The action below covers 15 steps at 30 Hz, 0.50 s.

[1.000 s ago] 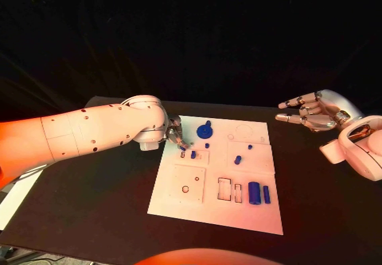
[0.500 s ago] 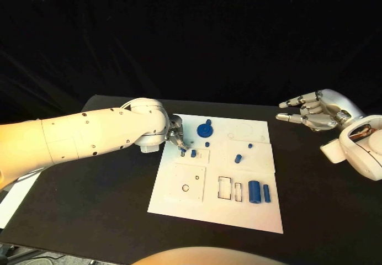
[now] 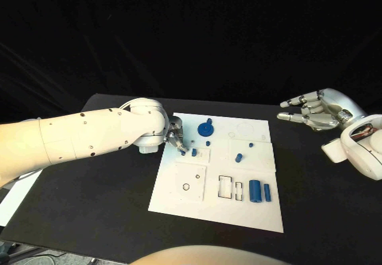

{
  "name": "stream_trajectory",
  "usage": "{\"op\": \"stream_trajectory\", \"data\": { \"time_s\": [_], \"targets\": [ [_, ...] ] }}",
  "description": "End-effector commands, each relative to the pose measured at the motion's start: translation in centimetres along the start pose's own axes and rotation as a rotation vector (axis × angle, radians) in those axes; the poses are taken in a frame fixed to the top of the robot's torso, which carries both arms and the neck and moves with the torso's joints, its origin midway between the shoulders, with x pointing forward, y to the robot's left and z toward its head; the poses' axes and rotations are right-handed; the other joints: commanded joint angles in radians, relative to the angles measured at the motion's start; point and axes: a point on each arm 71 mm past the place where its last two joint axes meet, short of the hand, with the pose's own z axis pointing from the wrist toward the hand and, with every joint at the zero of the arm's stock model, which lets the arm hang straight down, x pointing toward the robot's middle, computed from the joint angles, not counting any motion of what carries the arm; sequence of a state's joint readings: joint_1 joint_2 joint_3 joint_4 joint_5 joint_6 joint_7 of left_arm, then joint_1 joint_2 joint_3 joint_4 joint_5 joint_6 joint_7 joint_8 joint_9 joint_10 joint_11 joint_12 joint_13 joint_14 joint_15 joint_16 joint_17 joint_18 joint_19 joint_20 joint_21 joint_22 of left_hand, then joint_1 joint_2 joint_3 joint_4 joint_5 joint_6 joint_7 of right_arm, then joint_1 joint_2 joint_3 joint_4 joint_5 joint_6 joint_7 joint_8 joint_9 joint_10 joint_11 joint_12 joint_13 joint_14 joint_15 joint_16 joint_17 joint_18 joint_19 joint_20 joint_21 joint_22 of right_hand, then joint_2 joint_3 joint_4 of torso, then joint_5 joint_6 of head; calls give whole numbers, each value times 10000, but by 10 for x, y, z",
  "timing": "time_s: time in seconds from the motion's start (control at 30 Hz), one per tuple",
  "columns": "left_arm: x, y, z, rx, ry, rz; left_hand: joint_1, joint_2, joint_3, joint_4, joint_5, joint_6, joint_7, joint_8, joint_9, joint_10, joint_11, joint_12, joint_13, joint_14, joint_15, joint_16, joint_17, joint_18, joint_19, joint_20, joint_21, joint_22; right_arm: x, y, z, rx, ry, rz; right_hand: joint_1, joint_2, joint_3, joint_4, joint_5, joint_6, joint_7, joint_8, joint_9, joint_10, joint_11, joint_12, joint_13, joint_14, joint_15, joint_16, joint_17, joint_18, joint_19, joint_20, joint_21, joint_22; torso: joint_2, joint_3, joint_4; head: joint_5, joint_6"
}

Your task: Assemble the parts on the task board

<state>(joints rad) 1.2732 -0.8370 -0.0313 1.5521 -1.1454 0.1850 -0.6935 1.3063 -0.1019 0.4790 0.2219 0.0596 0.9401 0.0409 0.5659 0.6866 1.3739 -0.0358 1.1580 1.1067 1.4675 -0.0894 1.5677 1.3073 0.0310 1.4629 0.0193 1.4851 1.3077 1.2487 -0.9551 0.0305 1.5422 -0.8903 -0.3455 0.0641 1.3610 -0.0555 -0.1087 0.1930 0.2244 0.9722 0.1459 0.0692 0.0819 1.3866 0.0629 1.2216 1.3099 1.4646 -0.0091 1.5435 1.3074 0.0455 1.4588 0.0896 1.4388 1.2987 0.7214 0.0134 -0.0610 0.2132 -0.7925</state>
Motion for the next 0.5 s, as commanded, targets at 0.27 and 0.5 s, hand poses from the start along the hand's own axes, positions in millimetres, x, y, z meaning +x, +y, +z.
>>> {"op": "stream_trajectory", "data": {
  "time_s": [0.27,0.5],
  "targets": [
    [6,3,0,-191,409,406,78,-15,878,-824,13,42,-105,52,16,10,-46,-38,-22,1033,-38,31,2635,-46,687,-50,23,1631,2,0,0,-72,185,-53,-17,86,-53,3,-53,76,6,-2,16,-2,-33,-37,54,944,-71,-41,2165,122,-38,-30,-69,-9,-1,1,-4,25,-36],
    [7,3,0,-188,499,480,78,-28,911,-836,15,46,-106,54,21,7,-48,-53,-43,1033,-39,31,2635,-47,689,-51,26,1635,2,0,0,-74,197,-52,-17,86,-53,3,-53,76,6,-2,16,-2,-33,-37,54,944,-71,-41,2165,122,-38,-30,-69,-9,1,3,-8,32,-52]
  ]
}}
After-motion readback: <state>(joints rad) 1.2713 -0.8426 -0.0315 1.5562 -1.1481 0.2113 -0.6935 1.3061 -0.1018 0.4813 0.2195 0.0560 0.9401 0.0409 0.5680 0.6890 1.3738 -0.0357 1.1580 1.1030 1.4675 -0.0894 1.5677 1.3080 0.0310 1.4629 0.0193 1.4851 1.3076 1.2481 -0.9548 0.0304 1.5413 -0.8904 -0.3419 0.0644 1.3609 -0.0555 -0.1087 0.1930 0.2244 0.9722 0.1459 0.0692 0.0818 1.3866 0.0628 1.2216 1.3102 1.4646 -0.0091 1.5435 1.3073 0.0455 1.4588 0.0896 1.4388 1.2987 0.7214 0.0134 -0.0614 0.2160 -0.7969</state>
